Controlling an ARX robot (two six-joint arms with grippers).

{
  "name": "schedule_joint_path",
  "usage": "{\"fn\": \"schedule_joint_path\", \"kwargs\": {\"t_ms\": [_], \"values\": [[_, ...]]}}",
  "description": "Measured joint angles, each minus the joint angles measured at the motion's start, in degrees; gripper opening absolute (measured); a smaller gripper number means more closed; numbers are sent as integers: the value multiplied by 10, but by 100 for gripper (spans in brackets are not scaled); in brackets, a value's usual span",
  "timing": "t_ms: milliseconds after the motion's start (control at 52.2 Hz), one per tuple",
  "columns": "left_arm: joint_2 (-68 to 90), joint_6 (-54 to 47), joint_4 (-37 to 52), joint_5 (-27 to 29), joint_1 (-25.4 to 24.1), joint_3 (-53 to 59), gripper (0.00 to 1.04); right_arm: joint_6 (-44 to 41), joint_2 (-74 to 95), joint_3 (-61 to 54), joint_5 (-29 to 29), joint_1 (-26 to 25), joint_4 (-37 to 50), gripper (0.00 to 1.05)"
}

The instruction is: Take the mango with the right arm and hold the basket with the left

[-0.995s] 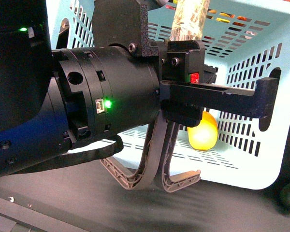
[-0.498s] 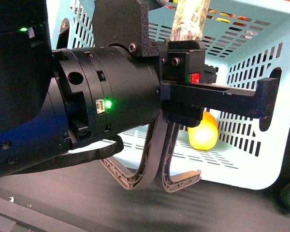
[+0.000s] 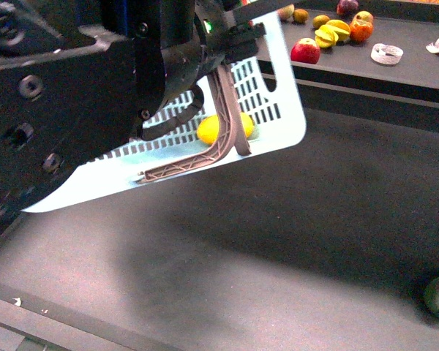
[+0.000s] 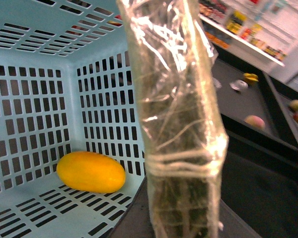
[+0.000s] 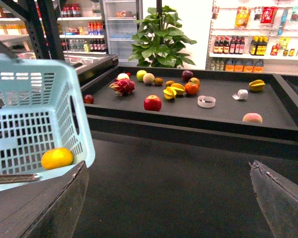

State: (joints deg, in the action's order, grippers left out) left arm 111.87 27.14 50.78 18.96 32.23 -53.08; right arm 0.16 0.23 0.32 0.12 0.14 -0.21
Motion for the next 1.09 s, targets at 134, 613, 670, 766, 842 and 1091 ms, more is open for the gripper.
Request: {"fn": "schedule_joint_path", "kwargs": {"t_ms": [134, 613, 670, 766, 842, 1091], "values": [[56, 109, -78, 45, -33, -79, 8, 0, 0, 0, 0, 0, 0, 97], [176, 416, -205, 96, -99, -259, 8, 0, 0, 0, 0, 0, 0, 97], [187, 441, -213, 96, -103, -273, 8, 0, 0, 0, 0, 0, 0, 97], [198, 468, -226, 96, -105, -287, 8, 0, 0, 0, 0, 0, 0, 97], [210, 486, -236, 98, -106, -303, 8, 0, 0, 0, 0, 0, 0, 97], [214, 525, -276, 114, -103, -317, 21, 0, 0, 0, 0, 0, 0, 97]]}}
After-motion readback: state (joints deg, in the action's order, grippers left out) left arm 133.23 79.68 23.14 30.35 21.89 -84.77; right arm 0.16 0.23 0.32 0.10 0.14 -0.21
